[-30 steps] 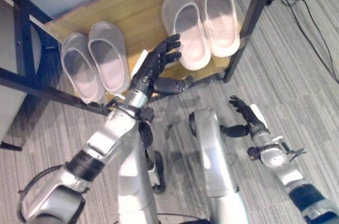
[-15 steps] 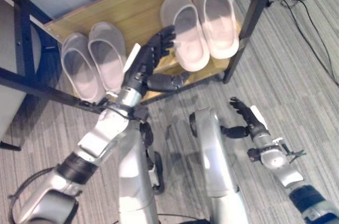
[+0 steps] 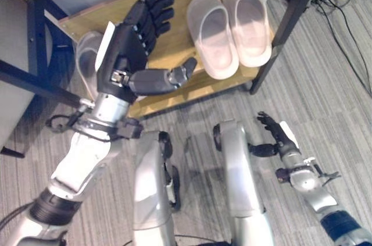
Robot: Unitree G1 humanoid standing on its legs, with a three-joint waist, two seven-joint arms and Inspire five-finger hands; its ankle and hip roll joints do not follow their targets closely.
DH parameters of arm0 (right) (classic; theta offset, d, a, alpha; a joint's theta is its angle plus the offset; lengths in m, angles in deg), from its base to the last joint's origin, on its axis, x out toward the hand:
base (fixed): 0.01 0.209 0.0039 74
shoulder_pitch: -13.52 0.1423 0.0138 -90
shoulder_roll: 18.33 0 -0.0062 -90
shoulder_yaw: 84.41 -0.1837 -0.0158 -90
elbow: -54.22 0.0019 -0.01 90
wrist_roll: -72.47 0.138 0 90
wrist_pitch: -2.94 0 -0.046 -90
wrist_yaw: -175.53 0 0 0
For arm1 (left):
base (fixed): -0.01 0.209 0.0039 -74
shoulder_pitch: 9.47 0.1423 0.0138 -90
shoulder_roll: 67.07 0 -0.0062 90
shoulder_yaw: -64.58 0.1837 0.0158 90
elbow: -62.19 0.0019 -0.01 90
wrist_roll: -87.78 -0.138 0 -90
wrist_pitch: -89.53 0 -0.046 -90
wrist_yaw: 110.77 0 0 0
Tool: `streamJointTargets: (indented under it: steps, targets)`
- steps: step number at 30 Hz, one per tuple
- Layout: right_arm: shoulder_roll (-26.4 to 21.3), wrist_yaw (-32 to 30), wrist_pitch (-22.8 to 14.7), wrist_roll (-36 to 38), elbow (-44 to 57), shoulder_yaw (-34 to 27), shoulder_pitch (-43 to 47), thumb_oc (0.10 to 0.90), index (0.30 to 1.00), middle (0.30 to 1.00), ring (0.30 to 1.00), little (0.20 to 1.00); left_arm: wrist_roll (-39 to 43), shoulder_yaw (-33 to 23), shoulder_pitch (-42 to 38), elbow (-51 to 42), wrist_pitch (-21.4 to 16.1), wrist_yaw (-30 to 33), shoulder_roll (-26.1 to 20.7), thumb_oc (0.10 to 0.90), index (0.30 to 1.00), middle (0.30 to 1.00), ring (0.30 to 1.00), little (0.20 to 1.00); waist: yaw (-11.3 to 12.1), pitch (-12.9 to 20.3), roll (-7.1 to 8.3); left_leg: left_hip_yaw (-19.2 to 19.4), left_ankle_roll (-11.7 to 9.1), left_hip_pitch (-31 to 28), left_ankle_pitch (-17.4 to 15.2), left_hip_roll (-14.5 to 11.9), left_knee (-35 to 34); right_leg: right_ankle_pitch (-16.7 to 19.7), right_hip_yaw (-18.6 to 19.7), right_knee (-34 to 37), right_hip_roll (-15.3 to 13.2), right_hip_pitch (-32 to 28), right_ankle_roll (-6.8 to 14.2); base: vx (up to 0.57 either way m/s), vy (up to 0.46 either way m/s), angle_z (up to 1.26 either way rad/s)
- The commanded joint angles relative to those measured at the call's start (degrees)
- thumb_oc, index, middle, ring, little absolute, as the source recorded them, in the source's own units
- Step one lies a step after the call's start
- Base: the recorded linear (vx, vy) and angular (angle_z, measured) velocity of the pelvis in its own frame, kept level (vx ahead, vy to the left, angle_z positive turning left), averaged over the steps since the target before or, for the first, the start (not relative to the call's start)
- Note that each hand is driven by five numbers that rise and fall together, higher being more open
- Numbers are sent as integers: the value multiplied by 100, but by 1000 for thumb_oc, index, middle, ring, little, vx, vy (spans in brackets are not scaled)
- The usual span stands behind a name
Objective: Arrange the slippers neatly on the shoe rack.
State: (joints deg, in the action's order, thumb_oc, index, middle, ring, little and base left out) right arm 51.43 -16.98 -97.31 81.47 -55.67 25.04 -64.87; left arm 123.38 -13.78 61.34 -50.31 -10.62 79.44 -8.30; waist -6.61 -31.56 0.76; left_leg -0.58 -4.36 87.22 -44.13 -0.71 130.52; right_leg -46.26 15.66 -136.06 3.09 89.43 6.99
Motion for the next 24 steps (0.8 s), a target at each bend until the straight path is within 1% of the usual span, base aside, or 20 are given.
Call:
streamJointTargets:
  steps: [1, 2, 3, 5, 6, 8, 9, 10, 12, 14, 17, 18, 19, 20, 21, 22, 23, 24]
  targets:
    - [-291, -50, -699, 4, 772, -412, 856, 800, 900, 900, 900, 900, -247, 141, -739, -686, -576, -436, 91, 800, 900, 900, 900, 900, 436, 177, 49, 10, 477, 273, -41, 254, -1217, 859, -219, 1368, 2, 53, -914, -84, 45, -10]
    - [-294, -44, -712, 3, 739, -433, 1004, 800, 900, 900, 900, 900, -234, 212, -770, -637, -548, -544, 170, 800, 900, 900, 900, 900, 492, 177, 116, 37, 472, 273, 68, 222, -1614, 995, -228, 1742, -3, 52, -931, -147, 18, -21]
    - [-304, -36, -731, 9, 672, -466, 1134, 800, 900, 900, 900, 900, -285, 256, -814, -560, -515, -676, 199, 800, 900, 900, 900, 900, 538, 177, 164, 3, 456, 273, 198, 244, -1930, 1119, -234, 1998, 13, 43, -945, -170, 16, -33]
    - [-282, 7, -742, 18, 580, -528, 1313, 800, 900, 900, 900, 900, -340, 324, -735, -387, -441, -872, 325, 800, 900, 900, 900, 900, 590, 177, 137, -132, 469, 273, 503, 315, -2454, 1268, -350, 2530, -23, -73, -923, -140, 25, -31]
    - [-297, 15, -753, 16, 513, -580, 1382, 800, 900, 900, 900, 900, -396, 344, -732, -287, -426, -973, 314, 800, 900, 900, 900, 900, 588, 177, 92, -196, 498, 273, 649, 334, -2673, 1320, -423, 2760, -46, -120, -914, -110, 49, -5]
    - [-290, 39, -794, 39, 443, -671, 1515, 800, 900, 900, 900, 900, -464, 410, -642, -50, -426, -1147, 372, 800, 900, 900, 900, 900, 574, 177, -22, -289, 549, 273, 971, 285, -3077, 1458, -608, 3277, -183, -198, -889, -136, 74, 5]
    - [-282, 78, -834, 39, 407, -712, 1520, 800, 900, 900, 900, 900, -556, 449, -517, 177, -448, -1235, 434, 800, 900, 900, 900, 900, 559, 328, -98, -370, 569, 273, 1196, 253, -3487, 1583, -784, 3784, -342, -237, -855, -125, 60, -1]
    - [-284, 78, -835, 39, 406, -713, 1520, 800, 900, 900, 900, 900, -557, 451, -520, 181, -452, -1236, 436, 800, 900, 900, 900, 900, 553, 332, -106, -374, 571, 273, 1242, 262, -3527, 1623, -790, 3824, -350, -240, -856, -91, 56, -1]
    - [-191, 88, -856, 28, 303, -714, 1395, 800, 900, 900, 900, 900, -560, 486, -220, 517, -420, -1284, 586, 800, 900, 900, 900, 900, 546, 672, -179, -429, 580, 197, 1494, 228, -4118, 1799, -937, 4454, -485, -320, -809, -88, 31, 17]
    - [-86, 116, -865, 28, 232, -682, 1243, 800, 900, 900, 900, 900, -663, 524, 106, 721, -437, -1350, 683, 800, 900, 900, 900, 900, 546, 754, -186, -448, 555, -249, 1732, 167, -4801, 1980, -1026, 5120, -606, -732, -764, -114, 11, 23]
    - [-84, 115, -867, 26, 234, -676, 1234, 800, 900, 900, 900, 900, -669, 523, 121, 721, -442, -1351, 686, 800, 900, 900, 900, 900, 537, 731, -189, -452, 556, -318, 1764, 170, -4867, 2012, -1035, 5184, -613, -803, -767, -28, 2, 16]
    - [-31, 145, -878, 7, 168, -651, 1171, 800, 900, 900, 900, 900, -785, 564, 240, 855, -455, -1360, 737, 800, 900, 900, 900, 900, 531, 790, -174, -452, 536, -490, 1852, 160, -5149, 2087, -1076, 5475, -640, -964, -748, -151, -69, 6]
    - [326, 252, -865, 85, -272, -385, 885, 800, 900, 900, 900, 900, -1079, 1069, 642, 1844, -460, -1469, 1263, 800, 900, 900, 900, 900, 529, 1016, -115, -560, 394, -1815, 2543, 182, -6988, 2607, -1404, 7371, -838, -2227, -645, -164, -70, 13]
    - [327, 252, -872, 85, -280, -382, 881, 800, 900, 900, 900, 900, -1085, 1079, 642, 1861, -474, -1468, 1269, 800, 900, 900, 900, 900, 522, 992, -120, -569, 392, -1882, 2580, 186, -7056, 2639, -1416, 7436, -844, -2297, -648, -150, -79, 35]
    - [381, 275, -858, 73, -378, -330, 829, 800, 900, 900, 900, 900, -1191, 1154, 681, 2036, -456, -1465, 1343, 800, 900, 900, 900, 900, 529, 1046, -108, -603, 391, -2192, 2704, 164, -7459, 2778, -1465, 7823, -881, -2568, -608, -92, -17, 45]
    - [467, 301, -844, 55, -562, -251, 773, 800, 900, 900, 900, 900, -1374, 1230, 787, 2313, -468, -1450, 1444, 800, 900, 900, 900, 900, 540, 1099, -74, -661, 394, -2438, 3046, 124, -7928, 3067, -1559, 8252, -905, -2795, -619, -69, -25, 35]
    - [535, 340, -816, 44, -654, -189, 715, 800, 900, 900, 900, 900, -1412, 1278, 875, 2518, -448, -1462, 1537, 800, 900, 900, 900, 900, 542, 1142, -68, -710, 396, -2740, 3159, 99, -8301, 3196, -1636, 8552, -919, -3041, -570, -67, -40, 12]
    - [588, 358, -784, 29, -787, -110, 654, 800, 900, 900, 900, 900, -1474, 1330, 934, 2751, -438, -1427, 1638, 800, 900, 900, 900, 900, 561, 1172, -61, -755, 378, -3118, 3325, 96, -8730, 3299, -1716, 8887, -928, -3406, -565, 45, -62, 4]
